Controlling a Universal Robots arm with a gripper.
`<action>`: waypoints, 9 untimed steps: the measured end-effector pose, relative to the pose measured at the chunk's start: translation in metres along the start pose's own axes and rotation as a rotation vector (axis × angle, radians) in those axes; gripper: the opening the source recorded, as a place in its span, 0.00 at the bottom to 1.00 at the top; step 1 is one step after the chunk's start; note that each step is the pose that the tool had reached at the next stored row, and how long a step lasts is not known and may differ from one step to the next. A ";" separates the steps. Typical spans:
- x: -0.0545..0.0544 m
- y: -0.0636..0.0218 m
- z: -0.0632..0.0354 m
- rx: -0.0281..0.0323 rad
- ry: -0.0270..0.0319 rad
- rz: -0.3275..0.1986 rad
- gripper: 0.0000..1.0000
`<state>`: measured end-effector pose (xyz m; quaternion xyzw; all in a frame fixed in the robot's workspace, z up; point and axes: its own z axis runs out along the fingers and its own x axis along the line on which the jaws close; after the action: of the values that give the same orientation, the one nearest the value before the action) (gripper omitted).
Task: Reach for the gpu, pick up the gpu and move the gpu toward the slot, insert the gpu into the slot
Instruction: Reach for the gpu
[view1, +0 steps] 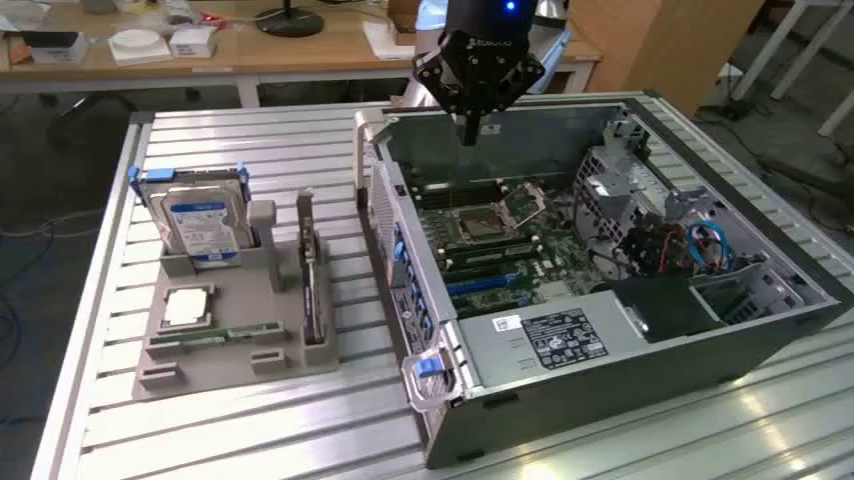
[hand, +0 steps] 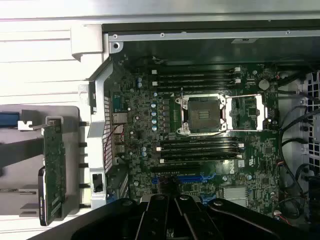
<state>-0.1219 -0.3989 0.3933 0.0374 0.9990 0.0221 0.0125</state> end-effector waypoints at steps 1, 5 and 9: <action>0.000 0.0000 0.0000 0.0000 0.0000 0.000 0.10; 0.000 0.0000 0.0000 0.0000 0.0000 0.000 0.10; 0.000 0.0000 0.0000 0.0000 0.0000 0.000 0.10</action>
<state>-0.1219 -0.3989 0.3933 0.0374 0.9990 0.0221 0.0125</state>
